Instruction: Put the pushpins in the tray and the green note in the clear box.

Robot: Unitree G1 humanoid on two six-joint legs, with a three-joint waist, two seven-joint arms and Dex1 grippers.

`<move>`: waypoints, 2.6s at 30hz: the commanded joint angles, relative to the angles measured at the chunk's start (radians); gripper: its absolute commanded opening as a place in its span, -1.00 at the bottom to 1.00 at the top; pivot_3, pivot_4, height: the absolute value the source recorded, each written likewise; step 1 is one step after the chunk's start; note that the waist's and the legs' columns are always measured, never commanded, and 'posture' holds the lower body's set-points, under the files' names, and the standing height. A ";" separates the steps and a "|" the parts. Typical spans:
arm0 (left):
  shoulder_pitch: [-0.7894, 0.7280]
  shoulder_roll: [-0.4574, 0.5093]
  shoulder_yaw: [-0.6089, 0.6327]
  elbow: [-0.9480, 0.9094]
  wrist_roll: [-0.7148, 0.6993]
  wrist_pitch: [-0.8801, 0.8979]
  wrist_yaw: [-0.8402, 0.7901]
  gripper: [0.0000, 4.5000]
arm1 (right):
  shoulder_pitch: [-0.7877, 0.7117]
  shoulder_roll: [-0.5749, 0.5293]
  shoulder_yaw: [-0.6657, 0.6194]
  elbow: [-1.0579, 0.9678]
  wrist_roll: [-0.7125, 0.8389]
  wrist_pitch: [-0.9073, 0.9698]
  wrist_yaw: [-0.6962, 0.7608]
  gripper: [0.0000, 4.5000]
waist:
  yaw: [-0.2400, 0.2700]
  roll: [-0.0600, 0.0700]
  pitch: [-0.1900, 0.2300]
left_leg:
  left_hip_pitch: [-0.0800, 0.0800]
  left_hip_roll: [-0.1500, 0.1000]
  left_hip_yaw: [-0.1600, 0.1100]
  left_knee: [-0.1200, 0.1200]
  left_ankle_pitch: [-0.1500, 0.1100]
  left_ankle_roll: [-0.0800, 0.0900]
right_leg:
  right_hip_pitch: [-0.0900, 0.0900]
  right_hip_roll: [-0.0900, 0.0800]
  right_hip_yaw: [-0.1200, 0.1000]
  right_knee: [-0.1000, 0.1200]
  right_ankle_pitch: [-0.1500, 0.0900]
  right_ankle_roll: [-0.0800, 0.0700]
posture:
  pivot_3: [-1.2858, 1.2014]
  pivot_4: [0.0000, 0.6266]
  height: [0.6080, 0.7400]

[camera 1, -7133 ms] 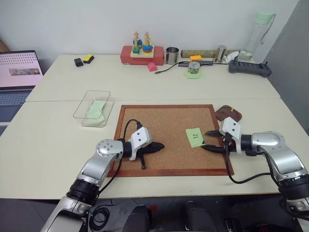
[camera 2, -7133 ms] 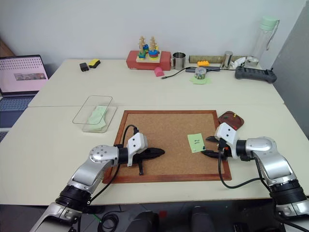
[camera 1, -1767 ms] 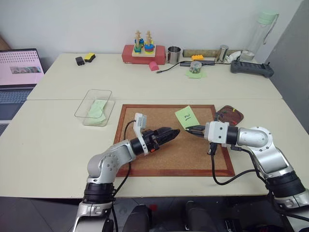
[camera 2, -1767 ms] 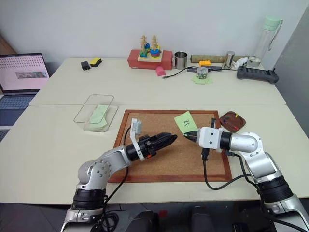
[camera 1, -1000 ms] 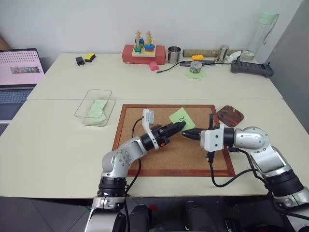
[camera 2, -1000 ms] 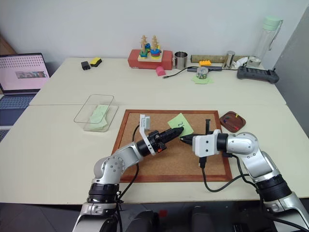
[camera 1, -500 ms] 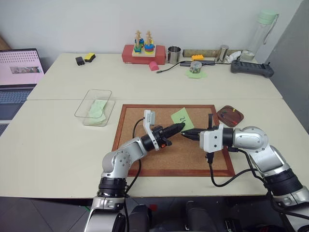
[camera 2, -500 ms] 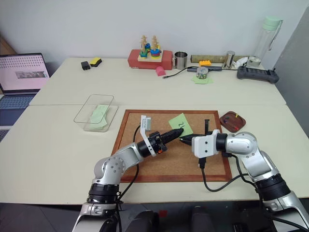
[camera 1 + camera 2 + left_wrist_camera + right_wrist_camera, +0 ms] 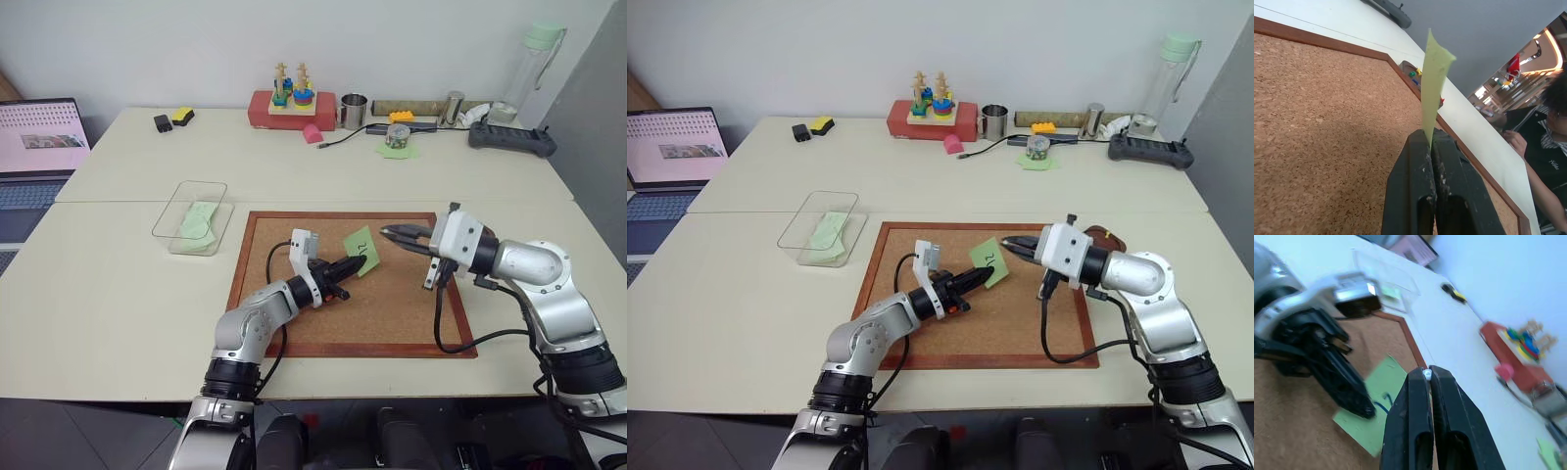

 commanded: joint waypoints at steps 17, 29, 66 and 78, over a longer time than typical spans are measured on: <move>0.038 0.087 0.008 -0.259 -0.095 0.081 -0.018 -1.00 | -0.134 -0.021 -0.132 0.548 -0.057 0.230 -0.211 -0.78 | -0.004 0.000 0.000 | 0.000 -0.001 0.005 0.000 0.000 0.000 | 0.000 0.001 0.000 0.000 0.000 0.000 | 0.03 -0.52 1.00; 0.029 0.084 0.034 -0.267 -0.089 0.053 0.023 -1.00 | -0.123 -0.055 -0.151 0.438 -0.004 0.225 -0.131 0.35 | -0.005 0.000 0.000 | 0.000 -0.001 0.005 -0.001 0.000 0.000 | 0.000 0.001 0.000 0.000 0.000 0.000 | 0.03 -0.52 1.00; -0.064 0.536 0.295 -0.076 0.355 -0.137 0.405 -1.00 | -0.416 0.011 -0.009 -0.020 0.346 0.541 0.201 0.62 | -0.001 -0.002 0.002 | -0.006 0.001 -0.001 -0.002 0.000 0.000 | -0.008 0.000 -0.001 0.001 0.000 0.000 | 0.03 -0.52 1.00; -0.088 0.549 0.283 -0.017 0.375 -0.131 0.367 -0.86 | -0.405 -0.001 0.004 -0.031 0.334 0.527 0.197 0.64 | -0.001 -0.002 0.001 | -0.017 0.000 -0.001 -0.001 0.000 -0.001 | -0.020 -0.001 0.000 0.003 0.002 0.000 | 0.03 -0.52 1.00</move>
